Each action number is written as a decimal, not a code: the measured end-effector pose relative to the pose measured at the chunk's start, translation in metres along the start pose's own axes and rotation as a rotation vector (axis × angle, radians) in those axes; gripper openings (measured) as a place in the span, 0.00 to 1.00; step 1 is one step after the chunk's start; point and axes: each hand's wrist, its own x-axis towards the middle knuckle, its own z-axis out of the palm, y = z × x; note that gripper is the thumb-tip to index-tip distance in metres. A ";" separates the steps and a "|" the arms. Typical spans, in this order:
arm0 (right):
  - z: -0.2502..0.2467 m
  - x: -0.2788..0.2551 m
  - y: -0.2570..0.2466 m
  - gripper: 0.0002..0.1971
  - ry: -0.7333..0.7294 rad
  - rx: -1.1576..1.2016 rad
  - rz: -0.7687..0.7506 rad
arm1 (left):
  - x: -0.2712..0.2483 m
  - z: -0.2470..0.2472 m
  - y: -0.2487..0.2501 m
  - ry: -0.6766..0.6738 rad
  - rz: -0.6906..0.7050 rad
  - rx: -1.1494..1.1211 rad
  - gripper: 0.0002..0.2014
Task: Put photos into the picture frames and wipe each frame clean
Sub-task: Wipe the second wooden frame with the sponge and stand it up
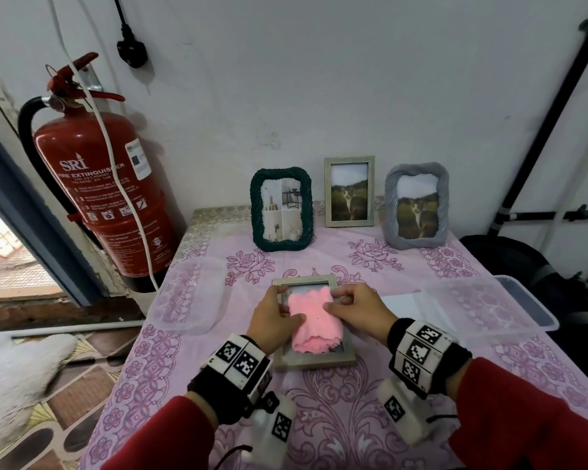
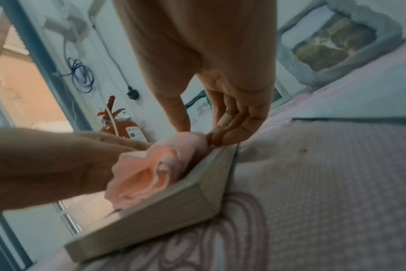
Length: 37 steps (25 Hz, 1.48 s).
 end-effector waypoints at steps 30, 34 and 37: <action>-0.014 -0.011 0.009 0.10 -0.058 0.338 0.169 | 0.005 0.023 0.006 -0.114 0.028 -0.322 0.18; -0.013 -0.009 0.014 0.11 -0.001 0.317 0.187 | 0.004 0.012 0.002 -0.086 0.055 -0.350 0.18; -0.012 -0.006 0.013 0.14 0.004 0.313 0.197 | 0.005 -0.009 0.003 -0.051 0.094 -0.343 0.18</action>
